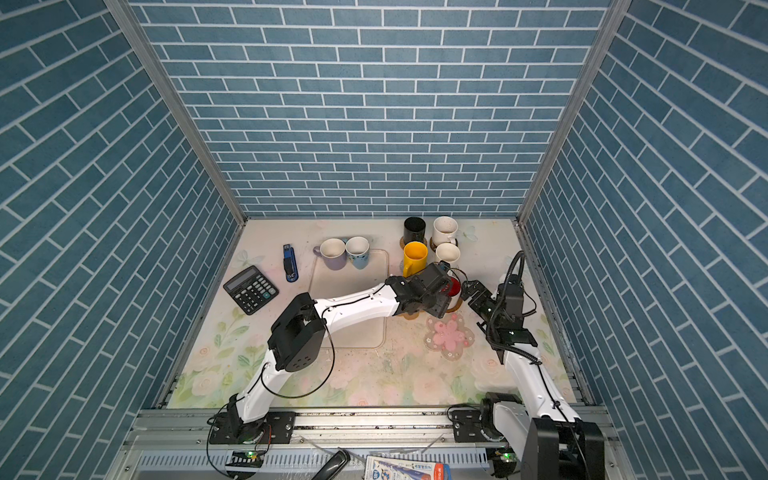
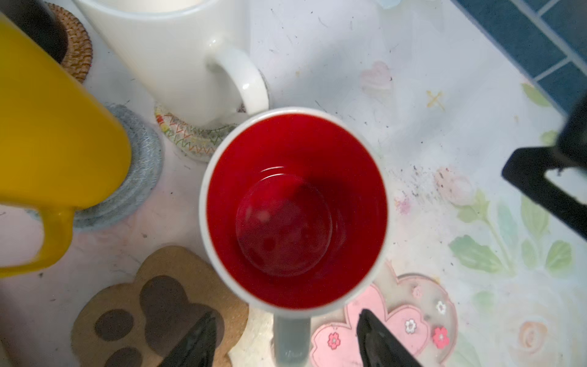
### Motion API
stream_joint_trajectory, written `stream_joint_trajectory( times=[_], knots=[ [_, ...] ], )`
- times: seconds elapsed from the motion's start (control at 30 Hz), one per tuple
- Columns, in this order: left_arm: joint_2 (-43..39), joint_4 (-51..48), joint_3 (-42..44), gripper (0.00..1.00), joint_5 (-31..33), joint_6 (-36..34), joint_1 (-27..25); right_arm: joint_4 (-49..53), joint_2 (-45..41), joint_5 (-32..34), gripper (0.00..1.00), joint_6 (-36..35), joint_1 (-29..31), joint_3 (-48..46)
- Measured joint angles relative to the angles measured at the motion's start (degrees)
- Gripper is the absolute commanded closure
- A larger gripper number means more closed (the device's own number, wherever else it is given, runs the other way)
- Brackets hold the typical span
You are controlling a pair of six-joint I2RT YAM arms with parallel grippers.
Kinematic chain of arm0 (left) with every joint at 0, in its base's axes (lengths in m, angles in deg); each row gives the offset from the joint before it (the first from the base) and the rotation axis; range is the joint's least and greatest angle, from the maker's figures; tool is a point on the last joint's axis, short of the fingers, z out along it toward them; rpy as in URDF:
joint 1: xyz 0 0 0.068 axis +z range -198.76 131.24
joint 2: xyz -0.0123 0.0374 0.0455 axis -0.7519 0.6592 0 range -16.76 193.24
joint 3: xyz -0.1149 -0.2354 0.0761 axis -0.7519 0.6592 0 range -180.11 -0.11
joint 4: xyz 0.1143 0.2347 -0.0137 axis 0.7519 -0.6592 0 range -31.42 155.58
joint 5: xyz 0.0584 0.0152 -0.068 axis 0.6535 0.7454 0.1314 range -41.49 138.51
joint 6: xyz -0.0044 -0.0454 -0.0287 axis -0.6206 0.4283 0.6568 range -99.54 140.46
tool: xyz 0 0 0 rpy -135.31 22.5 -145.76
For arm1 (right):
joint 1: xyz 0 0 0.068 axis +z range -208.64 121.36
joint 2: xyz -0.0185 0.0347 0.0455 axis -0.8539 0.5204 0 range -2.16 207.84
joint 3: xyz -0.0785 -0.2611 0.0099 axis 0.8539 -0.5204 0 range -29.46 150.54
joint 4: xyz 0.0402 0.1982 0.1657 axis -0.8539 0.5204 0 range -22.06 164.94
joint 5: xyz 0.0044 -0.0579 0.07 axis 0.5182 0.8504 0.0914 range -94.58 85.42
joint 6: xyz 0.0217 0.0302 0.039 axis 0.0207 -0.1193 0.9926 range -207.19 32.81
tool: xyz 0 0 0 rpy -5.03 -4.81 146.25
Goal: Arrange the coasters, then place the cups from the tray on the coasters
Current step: 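Lower the red-lined mug onto the round wooden coaster and open the left gripper, then raise the left gripper back over the tray while the right moves above the yellow mug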
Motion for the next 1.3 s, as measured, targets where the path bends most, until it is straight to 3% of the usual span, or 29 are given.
stream_joint_trajectory(
  times=[0.2,0.43,0.57,0.7,0.87,1.03,1.3],
  knots=[
    [-8.3,-0.1,3.8,0.10,2.4,-0.7,0.0,4.4,-1.2,0.7,0.02,-2.8,0.0,0.0],
    [-18.9,-1.1,6.7,0.09,6.0,-1.0,0.0,10.1,-4.4,-0.3,0.08,-5.8,0.8,0.6],
    [-24.9,-2.7,10.6,0.09,8.6,-0.7,0.1,15.8,-4.8,0.0,0.11,-7.9,5.0,4.1],
    [-33.3,-3.2,19.1,0.09,10.8,0.4,0.8,21.9,-3.9,2.4,0.12,-10.9,13.0,12.2],
    [-45.1,-2.8,32.7,0.09,10.9,3.4,4.9,26.2,4.0,4.5,0.16,-14.6,20.1,24.6],
    [-54.5,-1.3,45.2,0.09,9.7,6.5,12.1,30.8,17.3,8.1,0.20,-18.1,26.3,36.4],
    [-57.5,2.0,54.1,0.15,6.8,8.4,21.3,35.8,36.8,12.2,0.23,-22.7,33.1,56.7]
  ],
)
